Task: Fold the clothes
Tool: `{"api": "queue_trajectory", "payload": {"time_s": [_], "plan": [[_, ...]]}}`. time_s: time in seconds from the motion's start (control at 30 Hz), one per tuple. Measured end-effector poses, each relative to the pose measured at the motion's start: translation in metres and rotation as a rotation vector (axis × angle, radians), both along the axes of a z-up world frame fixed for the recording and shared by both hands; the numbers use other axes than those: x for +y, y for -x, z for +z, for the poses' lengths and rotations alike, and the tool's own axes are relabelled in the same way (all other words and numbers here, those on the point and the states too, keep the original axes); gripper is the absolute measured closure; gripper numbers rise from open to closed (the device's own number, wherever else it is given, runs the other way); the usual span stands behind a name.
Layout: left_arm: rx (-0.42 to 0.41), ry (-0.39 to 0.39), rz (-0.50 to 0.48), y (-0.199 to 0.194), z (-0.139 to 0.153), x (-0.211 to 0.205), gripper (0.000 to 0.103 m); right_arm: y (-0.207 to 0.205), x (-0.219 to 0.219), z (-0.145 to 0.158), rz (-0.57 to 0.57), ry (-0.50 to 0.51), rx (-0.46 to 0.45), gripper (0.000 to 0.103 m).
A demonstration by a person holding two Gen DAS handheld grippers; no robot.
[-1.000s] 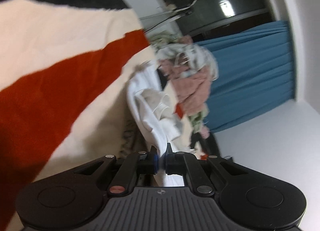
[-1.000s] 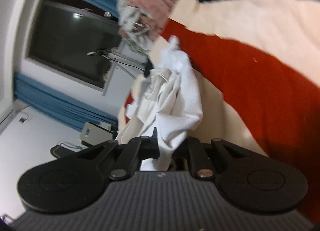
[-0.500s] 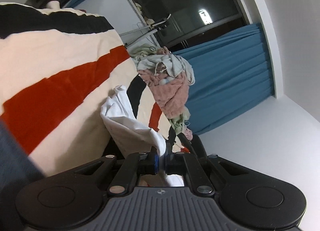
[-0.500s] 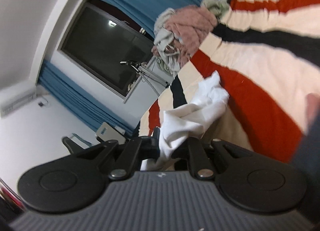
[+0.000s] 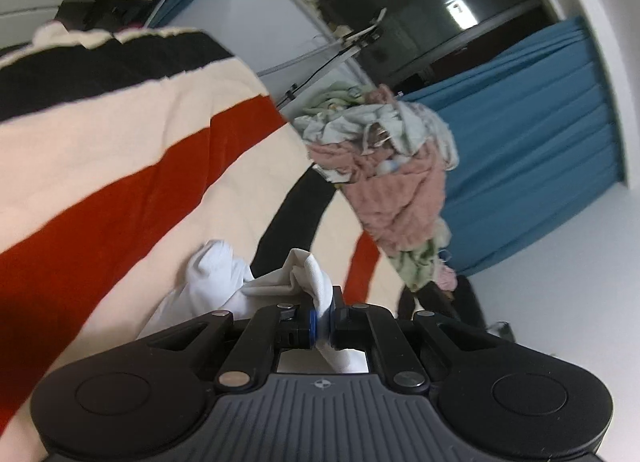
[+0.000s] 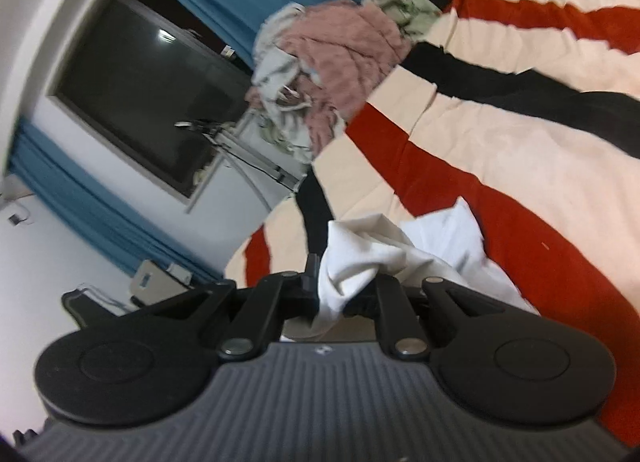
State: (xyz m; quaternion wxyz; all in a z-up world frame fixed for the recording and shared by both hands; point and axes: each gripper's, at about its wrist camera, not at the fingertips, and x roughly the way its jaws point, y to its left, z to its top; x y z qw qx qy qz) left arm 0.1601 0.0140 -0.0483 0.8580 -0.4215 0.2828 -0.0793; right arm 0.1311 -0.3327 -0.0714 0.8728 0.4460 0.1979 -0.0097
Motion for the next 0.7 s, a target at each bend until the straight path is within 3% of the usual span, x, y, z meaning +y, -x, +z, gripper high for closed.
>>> {"api": "queue_trajectory", "payload": {"time_s": [0.1,0.23,0.27,0.3,0.33,0.37,0.4,0.57,0.6,0.63,0.67,0.7], "plan": [[-0.003,-0.004,-0.008,-0.032,-0.023,-0.006,0.097,-0.035,-0.010,-0.023,0.013,-0.032,0.024,0.092],[-0.013,-0.049,-0.031,-0.056,-0.048,-0.012,0.095,-0.054,-0.014,-0.037,0.109,-0.059,0.010,0.089],[-0.015,-0.065,-0.039,-0.061,-0.051,-0.013,0.090,-0.058,-0.014,-0.040,0.132,-0.066,0.006,0.083],[-0.015,-0.085,-0.055,-0.066,-0.054,-0.013,0.073,-0.063,-0.015,-0.044,0.156,-0.073,0.003,0.077],[-0.015,-0.103,-0.082,-0.072,-0.055,-0.015,0.048,-0.067,-0.016,-0.047,0.180,-0.079,-0.001,0.053],[-0.020,-0.116,-0.109,-0.077,-0.056,-0.016,0.039,-0.072,-0.017,-0.051,0.204,-0.086,-0.005,0.022],[-0.029,-0.141,-0.130,-0.080,-0.056,-0.018,0.028,-0.076,-0.016,-0.052,0.228,-0.086,-0.015,0.011],[-0.058,-0.296,-0.208,-0.090,-0.063,-0.034,0.013,-0.091,0.012,-0.037,0.312,0.184,-0.077,0.013],[-0.047,-0.328,-0.218,-0.092,-0.067,-0.038,0.012,-0.094,0.016,-0.040,0.306,0.242,-0.063,0.016],[-0.036,-0.360,-0.228,-0.094,-0.071,-0.042,0.012,-0.098,0.020,-0.044,0.300,0.301,-0.042,0.029],[-0.028,-0.389,-0.238,-0.096,-0.075,-0.045,0.012,-0.103,0.023,-0.050,0.292,0.362,0.006,0.035],[-0.026,-0.409,-0.245,-0.095,-0.077,-0.048,0.012,-0.108,0.026,-0.056,0.288,0.415,0.051,0.036]]}}
